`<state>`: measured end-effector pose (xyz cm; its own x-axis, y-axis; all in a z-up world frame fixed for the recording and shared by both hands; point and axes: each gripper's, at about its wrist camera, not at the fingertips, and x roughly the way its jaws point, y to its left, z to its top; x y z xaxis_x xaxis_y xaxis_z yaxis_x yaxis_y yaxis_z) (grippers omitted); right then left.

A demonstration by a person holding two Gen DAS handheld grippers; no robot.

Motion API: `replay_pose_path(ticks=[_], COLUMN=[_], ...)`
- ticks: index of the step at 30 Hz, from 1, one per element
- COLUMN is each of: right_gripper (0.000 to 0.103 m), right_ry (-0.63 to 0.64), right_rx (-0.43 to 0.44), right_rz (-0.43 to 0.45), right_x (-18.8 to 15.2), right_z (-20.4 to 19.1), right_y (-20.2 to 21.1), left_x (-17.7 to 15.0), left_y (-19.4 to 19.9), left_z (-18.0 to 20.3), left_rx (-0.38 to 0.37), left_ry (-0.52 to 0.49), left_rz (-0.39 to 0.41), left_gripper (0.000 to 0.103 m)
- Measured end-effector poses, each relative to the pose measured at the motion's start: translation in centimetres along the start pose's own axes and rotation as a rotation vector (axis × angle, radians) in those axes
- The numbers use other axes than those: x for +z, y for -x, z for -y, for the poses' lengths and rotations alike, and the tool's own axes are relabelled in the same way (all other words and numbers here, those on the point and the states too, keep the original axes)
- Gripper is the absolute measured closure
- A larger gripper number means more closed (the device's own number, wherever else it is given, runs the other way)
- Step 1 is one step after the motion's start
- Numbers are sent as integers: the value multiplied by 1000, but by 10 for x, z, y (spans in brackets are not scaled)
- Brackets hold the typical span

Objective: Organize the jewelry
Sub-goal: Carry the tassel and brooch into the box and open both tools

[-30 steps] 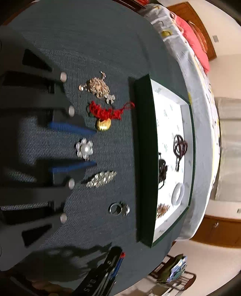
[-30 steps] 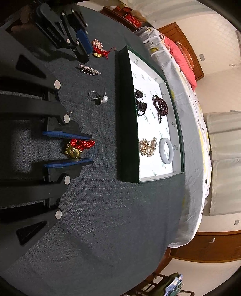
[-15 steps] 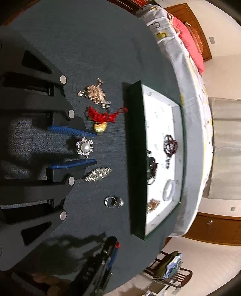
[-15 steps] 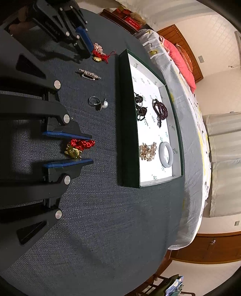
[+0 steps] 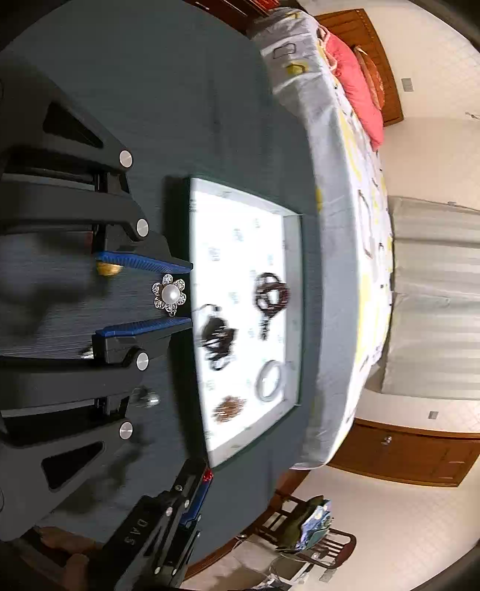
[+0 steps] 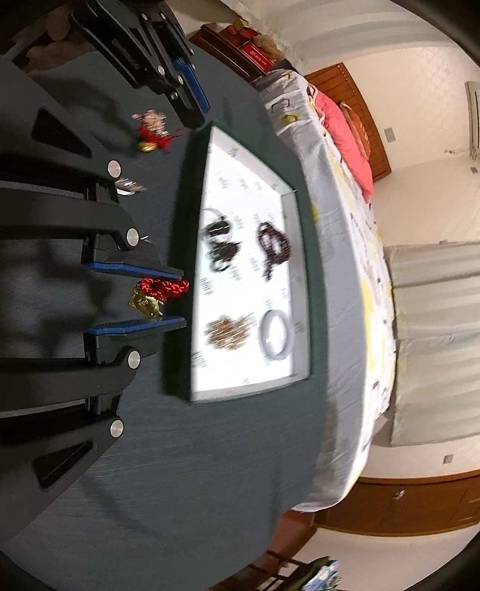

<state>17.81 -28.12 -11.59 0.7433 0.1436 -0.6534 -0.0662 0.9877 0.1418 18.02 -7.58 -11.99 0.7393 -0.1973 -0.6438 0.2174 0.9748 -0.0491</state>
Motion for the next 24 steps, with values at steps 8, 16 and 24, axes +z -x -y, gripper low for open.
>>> replay_pose_path(ticks=[8,16,24], right_gripper=[82,82,82], right_ry=[27,19,24], right_rx=[-6,-9,-11], right_rz=[42,-7,-104], right_x=[47,68,61], right_z=[-8,-10,-13], right_y=[-45,-105,-143], left_x=[50,84,79], left_y=[-45,-107,-154], left_z=[-15,-26,-24], left_rx=[20,48,52], left_ry=[10,6,-21], left_rz=[27,-17,-142], left_gripper=[79,79,79])
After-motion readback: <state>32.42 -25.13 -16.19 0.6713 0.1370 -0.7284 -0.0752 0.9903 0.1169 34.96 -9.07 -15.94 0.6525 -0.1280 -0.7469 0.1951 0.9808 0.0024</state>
